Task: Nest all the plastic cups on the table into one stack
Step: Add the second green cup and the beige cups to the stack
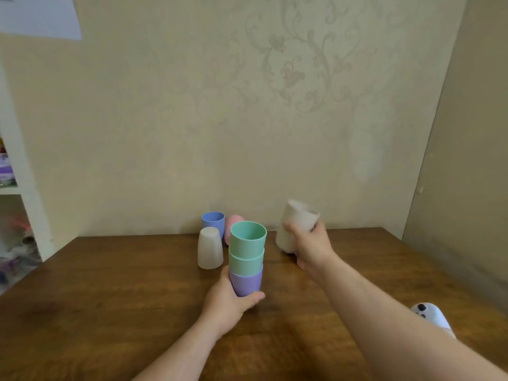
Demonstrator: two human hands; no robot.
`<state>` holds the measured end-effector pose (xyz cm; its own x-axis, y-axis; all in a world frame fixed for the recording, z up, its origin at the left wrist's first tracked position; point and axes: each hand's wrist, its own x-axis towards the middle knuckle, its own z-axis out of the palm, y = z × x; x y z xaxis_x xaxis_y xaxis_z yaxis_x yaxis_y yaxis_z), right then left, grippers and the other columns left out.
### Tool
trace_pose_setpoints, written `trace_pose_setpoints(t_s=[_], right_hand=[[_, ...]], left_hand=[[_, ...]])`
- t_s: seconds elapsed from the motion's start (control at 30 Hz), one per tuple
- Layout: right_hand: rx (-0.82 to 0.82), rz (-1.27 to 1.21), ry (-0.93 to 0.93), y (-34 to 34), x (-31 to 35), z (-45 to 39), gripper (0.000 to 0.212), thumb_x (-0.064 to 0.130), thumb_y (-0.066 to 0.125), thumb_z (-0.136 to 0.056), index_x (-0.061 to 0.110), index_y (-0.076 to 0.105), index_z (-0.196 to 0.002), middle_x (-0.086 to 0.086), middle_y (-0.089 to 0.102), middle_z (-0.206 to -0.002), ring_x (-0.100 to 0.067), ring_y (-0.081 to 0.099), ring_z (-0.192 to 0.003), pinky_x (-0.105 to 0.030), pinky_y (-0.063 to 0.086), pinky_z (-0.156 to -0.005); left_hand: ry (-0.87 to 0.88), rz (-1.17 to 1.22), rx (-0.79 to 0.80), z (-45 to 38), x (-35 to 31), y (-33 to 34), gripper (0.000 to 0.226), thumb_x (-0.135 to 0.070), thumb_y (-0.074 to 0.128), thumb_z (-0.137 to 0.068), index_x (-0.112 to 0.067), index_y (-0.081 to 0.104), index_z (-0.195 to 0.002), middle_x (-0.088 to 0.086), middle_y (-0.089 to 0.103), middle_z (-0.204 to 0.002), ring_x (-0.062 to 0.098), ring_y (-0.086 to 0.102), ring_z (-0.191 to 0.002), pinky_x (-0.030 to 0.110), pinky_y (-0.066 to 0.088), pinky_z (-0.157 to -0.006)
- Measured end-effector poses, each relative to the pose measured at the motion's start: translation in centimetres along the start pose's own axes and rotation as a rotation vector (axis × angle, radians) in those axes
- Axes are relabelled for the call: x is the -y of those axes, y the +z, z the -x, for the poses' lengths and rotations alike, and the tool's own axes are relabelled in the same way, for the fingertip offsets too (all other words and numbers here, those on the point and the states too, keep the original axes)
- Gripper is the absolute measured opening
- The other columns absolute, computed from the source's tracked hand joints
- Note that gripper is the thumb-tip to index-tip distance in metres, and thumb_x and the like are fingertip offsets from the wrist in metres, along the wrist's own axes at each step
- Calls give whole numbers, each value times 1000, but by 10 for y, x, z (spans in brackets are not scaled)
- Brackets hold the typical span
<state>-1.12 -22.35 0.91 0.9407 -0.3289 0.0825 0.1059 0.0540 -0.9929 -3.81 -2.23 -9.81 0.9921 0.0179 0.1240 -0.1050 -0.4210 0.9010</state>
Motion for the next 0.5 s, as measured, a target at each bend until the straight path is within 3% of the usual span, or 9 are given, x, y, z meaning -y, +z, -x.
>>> trace_pose_setpoints(t_s=[0.07,0.13,0.2,0.23,0.37,0.5], right_hand=[[46,-82,-112,14,35,-2,61,50,92,-68,43,61,-120,-5,74,-116,-28,74,-103,-51,63,-82],[143,-90,-209,24,65,6,61,33,89,-84,28,56,-136,-1,71,-122,-16,71,-108,-38,60,-89],[240,22,-277,32,81,16,59,24,87,-89,21,55,-138,2,70,-119,1,70,-94,-17,56,-73],[291,76,-299,36,82,22,58,23,87,-88,21,55,-137,3,70,-118,4,70,-90,-13,55,-67],[339,148,-250,48,60,31,62,24,90,-83,25,57,-136,4,73,-121,-12,74,-107,-34,63,-88],[359,150,-231,49,45,30,60,26,90,-84,25,58,-135,6,73,-120,-12,73,-108,-31,61,-85]], left_hand=[[-17,-78,25,1,-3,-1,98,-50,99,-71,-31,47,-153,-10,66,-145,16,66,-128,35,55,-106],[-15,-145,49,3,-5,-1,99,-52,97,-72,-30,45,-154,-11,65,-147,15,64,-132,33,55,-106],[-14,-157,59,4,-6,-2,98,-53,96,-72,-30,46,-154,-12,65,-148,14,64,-132,31,54,-104],[-16,-157,59,5,-7,-3,98,-54,96,-72,-31,46,-153,-12,65,-148,14,64,-132,31,54,-104],[-23,-162,71,6,-9,-5,100,-57,95,-70,-31,46,-153,-11,65,-150,16,64,-133,33,54,-105],[-32,-174,84,5,-10,-5,99,-58,94,-72,-28,46,-153,-8,64,-152,19,63,-135,32,53,-103]])
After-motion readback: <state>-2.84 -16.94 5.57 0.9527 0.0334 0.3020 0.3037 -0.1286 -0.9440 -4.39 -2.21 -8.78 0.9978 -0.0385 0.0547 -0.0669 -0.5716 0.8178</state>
